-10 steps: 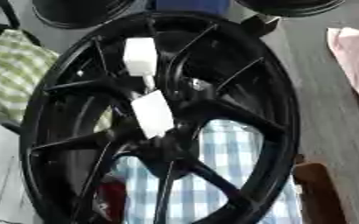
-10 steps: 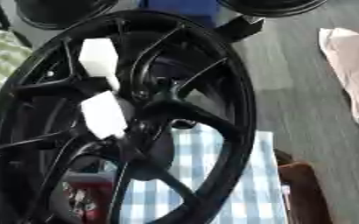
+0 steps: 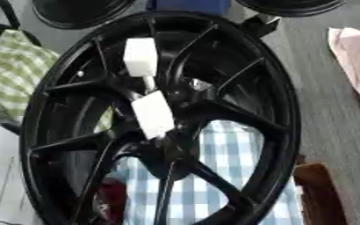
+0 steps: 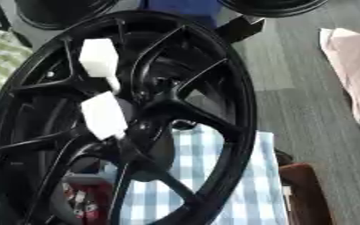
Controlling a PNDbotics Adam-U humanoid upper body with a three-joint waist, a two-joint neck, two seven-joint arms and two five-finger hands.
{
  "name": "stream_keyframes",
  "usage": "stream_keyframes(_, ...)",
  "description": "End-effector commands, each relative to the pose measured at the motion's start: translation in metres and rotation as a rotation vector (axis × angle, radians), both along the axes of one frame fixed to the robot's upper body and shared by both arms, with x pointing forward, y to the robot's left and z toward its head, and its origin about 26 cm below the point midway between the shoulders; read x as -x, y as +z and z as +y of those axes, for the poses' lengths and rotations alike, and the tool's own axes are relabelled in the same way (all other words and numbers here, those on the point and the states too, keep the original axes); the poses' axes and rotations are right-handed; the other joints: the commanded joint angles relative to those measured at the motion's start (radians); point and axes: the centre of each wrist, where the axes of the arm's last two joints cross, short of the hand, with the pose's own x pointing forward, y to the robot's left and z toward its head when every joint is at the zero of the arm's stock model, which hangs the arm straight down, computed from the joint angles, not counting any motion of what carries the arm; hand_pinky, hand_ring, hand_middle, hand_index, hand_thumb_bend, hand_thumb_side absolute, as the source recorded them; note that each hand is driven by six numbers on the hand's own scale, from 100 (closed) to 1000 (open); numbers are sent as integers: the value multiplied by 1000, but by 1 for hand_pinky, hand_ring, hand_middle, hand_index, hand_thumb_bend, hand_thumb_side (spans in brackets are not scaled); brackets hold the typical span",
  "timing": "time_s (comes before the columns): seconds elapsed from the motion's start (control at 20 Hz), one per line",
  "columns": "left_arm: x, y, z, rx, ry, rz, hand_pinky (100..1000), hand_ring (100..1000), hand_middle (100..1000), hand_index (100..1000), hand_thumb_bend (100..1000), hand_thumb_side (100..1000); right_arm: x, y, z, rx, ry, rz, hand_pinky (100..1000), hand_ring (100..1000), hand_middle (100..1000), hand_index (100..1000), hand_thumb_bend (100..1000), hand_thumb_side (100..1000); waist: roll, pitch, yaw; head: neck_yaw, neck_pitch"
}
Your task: Pull the pin out of the wheel hub.
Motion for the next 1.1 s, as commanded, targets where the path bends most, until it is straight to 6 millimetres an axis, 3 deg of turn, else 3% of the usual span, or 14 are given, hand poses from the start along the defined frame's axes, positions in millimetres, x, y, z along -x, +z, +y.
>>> stream_keyframes(0.05,4,10,-1,-20,7,-22,824,732,700,823,607,589,2,8,-1,13,4,-27,808,578,686,608,100,706,-12,-142,1,4,-8)
stream_keyframes(0.6,-20,-4,-56,-213,-15,122,875,811,792,882,752,509,1,8,0,12,13,-20,807,578,686,607,100,705,-14,-147,1,18,-9)
stream_keyframes(1.1,-37,-13,-69,-262,-23,175,890,825,800,886,850,484,1,7,1,6,15,-15,806,578,686,607,100,707,-10,-149,-3,27,-16)
